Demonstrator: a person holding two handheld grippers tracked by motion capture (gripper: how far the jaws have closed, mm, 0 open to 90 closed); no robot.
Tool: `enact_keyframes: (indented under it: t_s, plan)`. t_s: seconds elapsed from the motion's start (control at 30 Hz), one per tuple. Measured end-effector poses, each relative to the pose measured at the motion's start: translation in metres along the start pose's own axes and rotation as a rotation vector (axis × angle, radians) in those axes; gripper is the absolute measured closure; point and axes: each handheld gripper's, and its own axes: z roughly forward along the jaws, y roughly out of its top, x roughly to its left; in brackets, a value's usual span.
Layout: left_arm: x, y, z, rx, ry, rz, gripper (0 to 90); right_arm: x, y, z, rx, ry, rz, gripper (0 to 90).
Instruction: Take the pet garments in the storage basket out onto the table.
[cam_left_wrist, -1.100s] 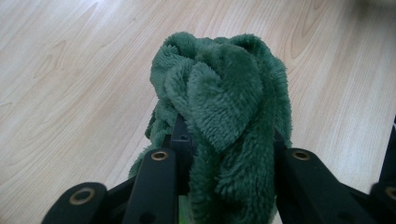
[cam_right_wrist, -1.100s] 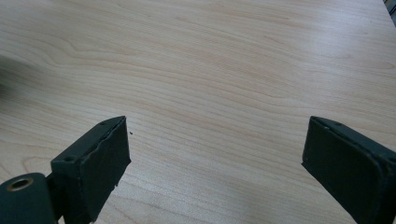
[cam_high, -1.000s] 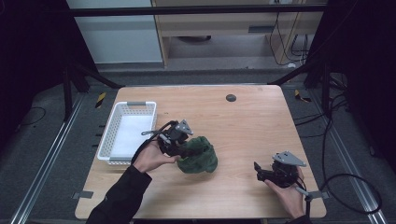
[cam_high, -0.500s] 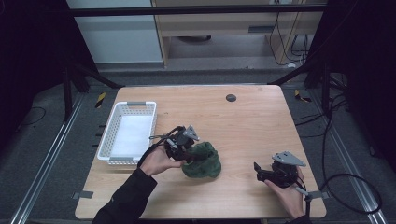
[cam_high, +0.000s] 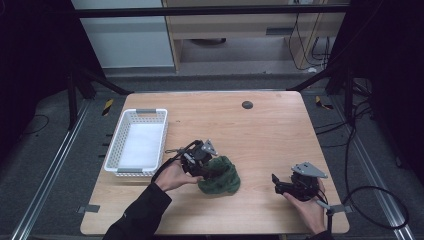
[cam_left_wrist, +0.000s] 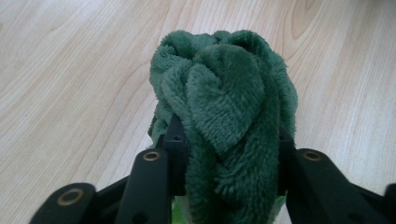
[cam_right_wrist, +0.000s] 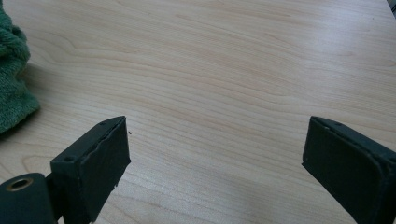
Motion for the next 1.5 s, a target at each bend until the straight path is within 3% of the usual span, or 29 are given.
enact_keyframes:
  t_s: [0.23, 0.57, 0.93, 1.5]
  plan:
    - [0.002, -0.004, 0.006, 0.024, 0.011, 0.0, 54.3, 0.0, 0.0, 0.0, 0.0, -0.001, -0.003, 7.3]
    - [0.003, -0.006, 0.003, 0.011, 0.016, -0.008, 44.1, 0.0, 0.0, 0.0, 0.0, -0.001, -0.004, 7.4]
    - [0.003, -0.014, -0.017, -0.077, 0.027, -0.042, 30.6, 0.0, 0.0, 0.001, 0.002, -0.001, -0.002, 7.3]
    - [0.0, -0.034, -0.041, -0.183, 0.085, -0.091, 25.4, -0.001, 0.0, 0.001, 0.002, -0.002, -0.001, 7.2]
